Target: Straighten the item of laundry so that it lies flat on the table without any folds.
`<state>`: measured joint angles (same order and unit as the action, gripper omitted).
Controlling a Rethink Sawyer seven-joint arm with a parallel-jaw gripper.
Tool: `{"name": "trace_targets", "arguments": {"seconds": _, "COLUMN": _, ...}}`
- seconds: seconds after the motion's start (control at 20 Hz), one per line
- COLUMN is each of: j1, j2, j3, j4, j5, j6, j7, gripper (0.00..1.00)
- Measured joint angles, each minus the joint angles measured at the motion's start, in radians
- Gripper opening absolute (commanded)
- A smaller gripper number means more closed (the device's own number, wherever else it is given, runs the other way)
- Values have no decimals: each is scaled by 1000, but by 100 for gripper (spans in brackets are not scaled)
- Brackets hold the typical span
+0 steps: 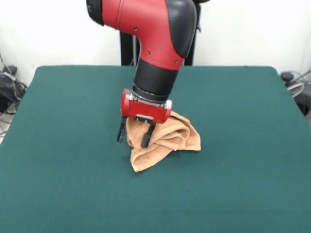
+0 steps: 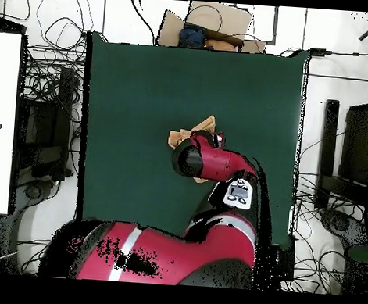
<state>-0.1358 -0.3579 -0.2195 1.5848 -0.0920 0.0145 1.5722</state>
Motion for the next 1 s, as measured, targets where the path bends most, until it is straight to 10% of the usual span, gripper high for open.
{"name": "trace_targets", "arguments": {"seconds": 0.9, "j1": -207, "j2": -32, "j3": 271, "j4": 65, "j5": -13, "j6": -8, "j7": 0, "gripper": 100}}
{"name": "trace_targets", "arguments": {"seconds": 0.95, "j1": -213, "j2": -36, "j3": 281, "j4": 71, "j5": -13, "j6": -8, "j7": 0, "gripper": 0}}
{"name": "trace_targets", "arguments": {"seconds": 1.0, "j1": -217, "j2": -42, "j3": 287, "j4": 76, "j5": -16, "j6": -8, "j7": 0, "gripper": 0}}
